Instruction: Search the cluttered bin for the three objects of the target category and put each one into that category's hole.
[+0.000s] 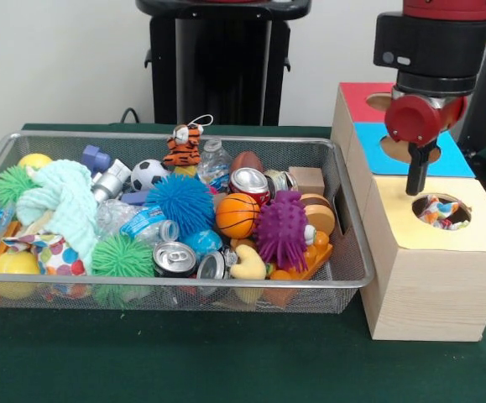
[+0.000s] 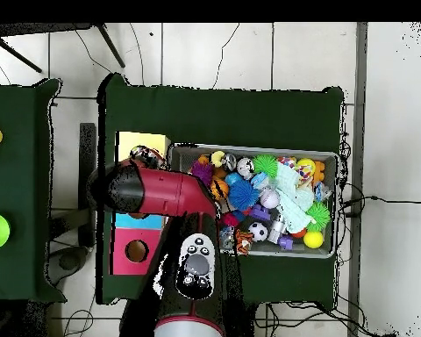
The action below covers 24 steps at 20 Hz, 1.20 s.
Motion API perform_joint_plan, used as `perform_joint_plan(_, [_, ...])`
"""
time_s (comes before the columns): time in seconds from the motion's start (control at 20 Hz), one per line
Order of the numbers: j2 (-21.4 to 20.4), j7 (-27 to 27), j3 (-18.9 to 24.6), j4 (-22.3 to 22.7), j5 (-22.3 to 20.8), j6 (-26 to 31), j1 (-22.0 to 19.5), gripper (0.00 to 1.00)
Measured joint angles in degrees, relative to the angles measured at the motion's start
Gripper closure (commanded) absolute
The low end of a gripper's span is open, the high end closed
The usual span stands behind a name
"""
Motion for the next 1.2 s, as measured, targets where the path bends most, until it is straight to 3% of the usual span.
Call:
perform_joint_plan(0.7, [-1.21, 0.01, -0.46, 0.50, -0.07, 1.15, -2.70, 1.00])
perform_joint_plan(1.2, [-3.40, 0.01, 0.17, 0.53, -1.98, 8.11, -11.90, 1.00])
